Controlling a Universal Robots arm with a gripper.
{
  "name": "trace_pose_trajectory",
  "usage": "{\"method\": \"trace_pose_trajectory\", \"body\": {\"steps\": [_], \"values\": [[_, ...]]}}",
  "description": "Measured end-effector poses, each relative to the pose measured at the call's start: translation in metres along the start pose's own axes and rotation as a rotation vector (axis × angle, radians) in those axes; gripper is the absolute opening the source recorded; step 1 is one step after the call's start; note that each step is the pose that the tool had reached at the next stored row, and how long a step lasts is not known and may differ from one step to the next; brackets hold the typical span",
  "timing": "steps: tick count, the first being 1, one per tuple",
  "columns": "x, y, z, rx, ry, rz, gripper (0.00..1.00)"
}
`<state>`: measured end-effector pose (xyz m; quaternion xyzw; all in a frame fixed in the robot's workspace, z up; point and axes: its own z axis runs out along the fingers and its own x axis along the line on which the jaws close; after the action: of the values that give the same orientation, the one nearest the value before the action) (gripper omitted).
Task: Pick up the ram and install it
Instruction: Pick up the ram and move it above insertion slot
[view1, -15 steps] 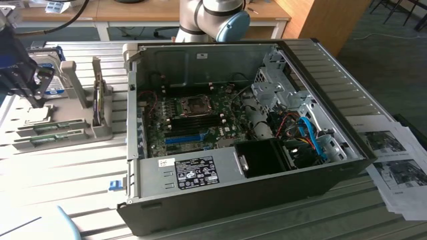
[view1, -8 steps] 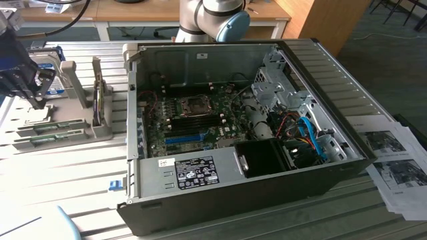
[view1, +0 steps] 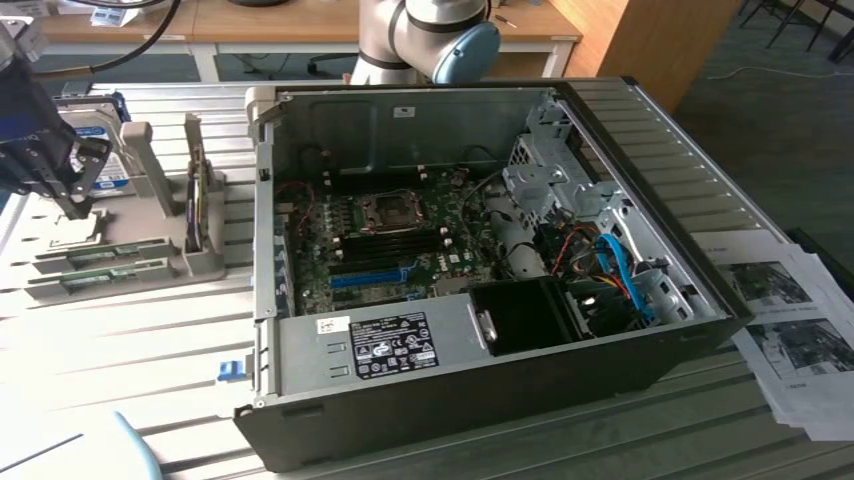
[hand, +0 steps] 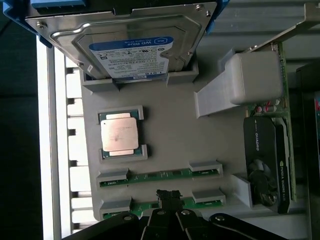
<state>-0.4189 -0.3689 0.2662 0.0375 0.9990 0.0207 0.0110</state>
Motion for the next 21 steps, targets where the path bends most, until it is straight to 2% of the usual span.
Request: {"method": "trace_pose_trajectory", "body": {"steps": [11,21], "values": [[0.0,-0.0006,0.0,-0.0001,0.0001,0.0,0.09],[-0.001,-0.0103,-0.0005,-0.0001,0.0001,0.0,0.09]]}}
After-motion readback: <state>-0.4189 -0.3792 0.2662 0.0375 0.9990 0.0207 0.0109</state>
